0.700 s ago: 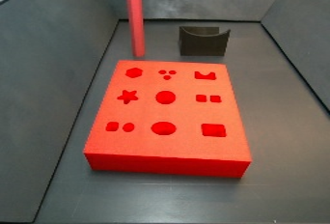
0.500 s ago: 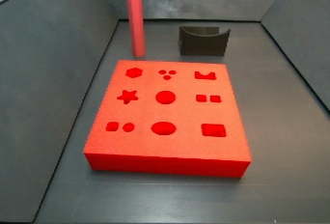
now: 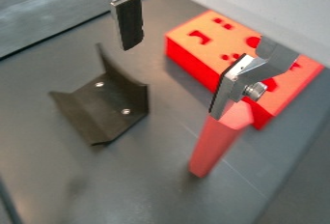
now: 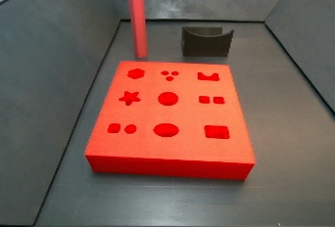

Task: Pick up the hexagon object. Move up. Move to above the board. Insert the hexagon object.
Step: Pick up the hexagon object.

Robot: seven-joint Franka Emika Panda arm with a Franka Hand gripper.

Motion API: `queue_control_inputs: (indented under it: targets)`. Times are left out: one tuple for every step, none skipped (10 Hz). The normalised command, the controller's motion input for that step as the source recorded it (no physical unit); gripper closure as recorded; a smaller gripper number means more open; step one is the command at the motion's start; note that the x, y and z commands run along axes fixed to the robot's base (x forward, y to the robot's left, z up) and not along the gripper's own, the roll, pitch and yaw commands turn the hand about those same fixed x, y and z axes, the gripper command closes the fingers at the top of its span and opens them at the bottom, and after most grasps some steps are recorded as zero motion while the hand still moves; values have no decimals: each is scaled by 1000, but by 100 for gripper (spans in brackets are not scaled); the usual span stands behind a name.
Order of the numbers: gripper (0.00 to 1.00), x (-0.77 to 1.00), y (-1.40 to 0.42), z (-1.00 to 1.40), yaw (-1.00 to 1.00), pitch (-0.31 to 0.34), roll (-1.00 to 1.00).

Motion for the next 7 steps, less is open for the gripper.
queue_control_inputs:
  targets:
    - [0, -249, 0, -23, -814, -37, 0]
    - [0, -269, 0, -114, -831, -66, -36]
    - [0, -317, 0, -177, -729, -104, -136]
    - [0, -406, -140, -331, -543, -154, -236]
    - [0, -411, -177, -303, -174, -117, -219]
    - [0, -431, -131, -160, 26, -67, -120]
    - [0, -329, -117, -89, 26, -79, -94]
